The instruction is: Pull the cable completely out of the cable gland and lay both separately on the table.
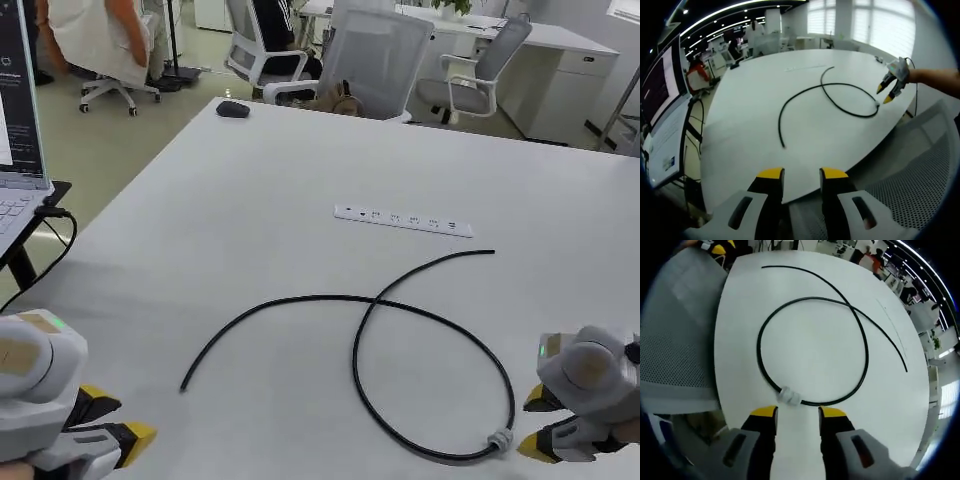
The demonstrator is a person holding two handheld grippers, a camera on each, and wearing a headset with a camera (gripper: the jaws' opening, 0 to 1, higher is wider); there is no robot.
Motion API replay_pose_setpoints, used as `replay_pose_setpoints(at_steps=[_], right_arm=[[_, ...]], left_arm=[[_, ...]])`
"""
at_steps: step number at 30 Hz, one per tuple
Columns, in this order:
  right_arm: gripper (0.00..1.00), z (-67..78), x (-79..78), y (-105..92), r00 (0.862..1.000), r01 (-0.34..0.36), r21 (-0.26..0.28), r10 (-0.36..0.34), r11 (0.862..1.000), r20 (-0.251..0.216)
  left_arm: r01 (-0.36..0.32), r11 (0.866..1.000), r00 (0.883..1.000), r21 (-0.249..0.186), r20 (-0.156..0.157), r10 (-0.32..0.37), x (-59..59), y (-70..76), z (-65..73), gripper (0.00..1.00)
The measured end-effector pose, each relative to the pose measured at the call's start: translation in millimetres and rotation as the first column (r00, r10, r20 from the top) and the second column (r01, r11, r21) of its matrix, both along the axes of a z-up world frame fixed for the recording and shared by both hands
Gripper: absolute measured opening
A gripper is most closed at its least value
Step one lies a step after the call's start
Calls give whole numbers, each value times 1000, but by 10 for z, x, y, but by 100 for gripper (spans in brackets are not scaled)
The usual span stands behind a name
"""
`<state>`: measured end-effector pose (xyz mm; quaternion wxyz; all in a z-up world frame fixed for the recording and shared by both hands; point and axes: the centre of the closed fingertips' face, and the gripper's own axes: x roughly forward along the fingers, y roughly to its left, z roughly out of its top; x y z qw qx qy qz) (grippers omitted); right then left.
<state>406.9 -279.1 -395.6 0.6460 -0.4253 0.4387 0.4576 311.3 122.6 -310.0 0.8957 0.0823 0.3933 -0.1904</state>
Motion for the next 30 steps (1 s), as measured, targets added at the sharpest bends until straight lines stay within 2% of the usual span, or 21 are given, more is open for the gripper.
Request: replay_pose_setpoints(at_steps=[2, 5, 10, 12, 13, 15, 16, 17, 19, 22, 25, 27, 30], right_arm=[[34, -28, 32, 23, 1000, -13, 0, 13, 1000, -2], [32, -64, 72, 92, 999, -25, 29, 25, 999, -20], [28, -160, 65, 69, 994, -100, -33, 98, 994, -43], [23, -199, 44, 53, 993, -106, -50, 104, 993, -52], [18, -212, 22, 52, 992, -120, -55, 117, 991, -54], [17, -215, 38, 57, 994, -103, -51, 100, 993, -48], [17, -206, -20, 98, 996, -51, -25, 49, 998, -71], [16, -201, -66, 145, 995, -43, -4, 43, 999, -87], [15, -196, -199, 269, 991, -54, 34, 57, 998, -119], [14, -191, -405, 456, 987, -46, 58, 55, 997, -154], [14, -176, -669, 742, 977, -22, 132, 49, 991, -207], [14, -173, -753, 840, 975, -20, 137, 50, 990, -215], [14, -174, -934, 1052, 966, -50, 156, 87, 986, -245]], left_arm=[[0, 1000, 1000, 0, -2, 0, -4, -2, -2, 30], [2, 1000, 1000, 3, -6, -2, -10, -3, -10, 30], [3, 1000, 1000, 8, -7, -3, -12, 2, -12, 29], [2, 1000, 1000, 3, -6, -2, -11, -2, -9, 29], [4, 1000, 1000, 7, -12, -4, -17, 1, -16, 29], [7, 1000, 1000, 12, -13, -7, -19, 4, -19, 28], [6, 1000, 1000, 11, -13, -6, -18, 8, -21, 28], [7, 1000, 1000, 11, -14, -7, -17, 9, -23, 28], [9, 1000, 1000, 15, -16, -9, -17, 12, -27, 28], [10, 1000, 1000, 15, -17, -10, -14, 14, -32, 28], [10, 1000, 1000, 18, -19, -10, -18, 15, -35, 28], [13, 1000, 1000, 18, -18, -13, -18, 7, -33, 28], [16, 1000, 1000, 21, -20, -16, -20, 4, -35, 28]])
